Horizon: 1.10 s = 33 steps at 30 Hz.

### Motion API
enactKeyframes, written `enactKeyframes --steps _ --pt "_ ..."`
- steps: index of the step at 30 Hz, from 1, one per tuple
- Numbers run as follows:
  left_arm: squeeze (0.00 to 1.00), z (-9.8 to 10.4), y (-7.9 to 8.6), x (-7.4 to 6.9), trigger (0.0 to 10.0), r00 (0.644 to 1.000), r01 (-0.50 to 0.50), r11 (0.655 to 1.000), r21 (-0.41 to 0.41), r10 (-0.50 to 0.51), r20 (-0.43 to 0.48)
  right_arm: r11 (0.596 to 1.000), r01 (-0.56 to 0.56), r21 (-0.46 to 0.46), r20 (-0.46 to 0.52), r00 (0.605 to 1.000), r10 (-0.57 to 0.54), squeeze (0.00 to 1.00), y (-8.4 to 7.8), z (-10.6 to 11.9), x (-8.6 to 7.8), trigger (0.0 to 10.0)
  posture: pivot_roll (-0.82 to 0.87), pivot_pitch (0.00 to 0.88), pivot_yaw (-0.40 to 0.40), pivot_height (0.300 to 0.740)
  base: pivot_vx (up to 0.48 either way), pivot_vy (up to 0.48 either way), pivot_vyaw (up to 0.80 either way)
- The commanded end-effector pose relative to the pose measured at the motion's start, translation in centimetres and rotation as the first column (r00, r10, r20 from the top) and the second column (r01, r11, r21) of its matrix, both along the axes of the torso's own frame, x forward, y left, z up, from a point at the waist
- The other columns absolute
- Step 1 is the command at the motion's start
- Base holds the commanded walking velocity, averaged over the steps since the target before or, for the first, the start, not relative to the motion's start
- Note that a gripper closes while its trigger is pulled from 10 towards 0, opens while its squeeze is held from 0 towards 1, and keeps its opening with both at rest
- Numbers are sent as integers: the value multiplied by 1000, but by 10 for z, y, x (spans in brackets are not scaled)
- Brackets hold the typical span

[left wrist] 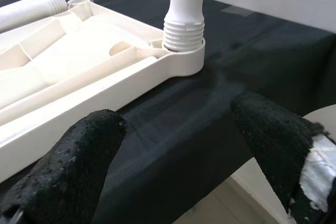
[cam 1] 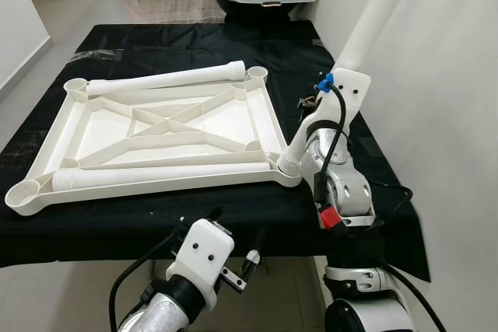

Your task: Building children table

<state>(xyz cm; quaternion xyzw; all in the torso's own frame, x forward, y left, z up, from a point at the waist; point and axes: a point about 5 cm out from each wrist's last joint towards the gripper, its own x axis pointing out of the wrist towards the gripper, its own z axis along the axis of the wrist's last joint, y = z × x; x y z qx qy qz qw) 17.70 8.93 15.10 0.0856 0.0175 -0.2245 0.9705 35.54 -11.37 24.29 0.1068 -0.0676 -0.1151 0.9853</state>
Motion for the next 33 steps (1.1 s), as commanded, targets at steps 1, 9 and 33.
enactKeyframes --steps 1,9,33 --pt "0 -3 1 1 10000 1000 -1 1000 5 1 -12 996 -83 25 136 987 79 0 1 28 1 10000 111 121 -20 740 0 0 0" --pt "1000 3 1 16 10000 1000 -18 999 -39 18 -5 834 -543 -98 395 748 533 0 15 77 -17 10000 100 87 -16 740 0 0 0" --pt "0 13 22 53 10000 996 -64 974 218 50 70 389 -919 -64 228 366 902 0 30 11 -51 10000 99 37 -5 740 0 0 0"
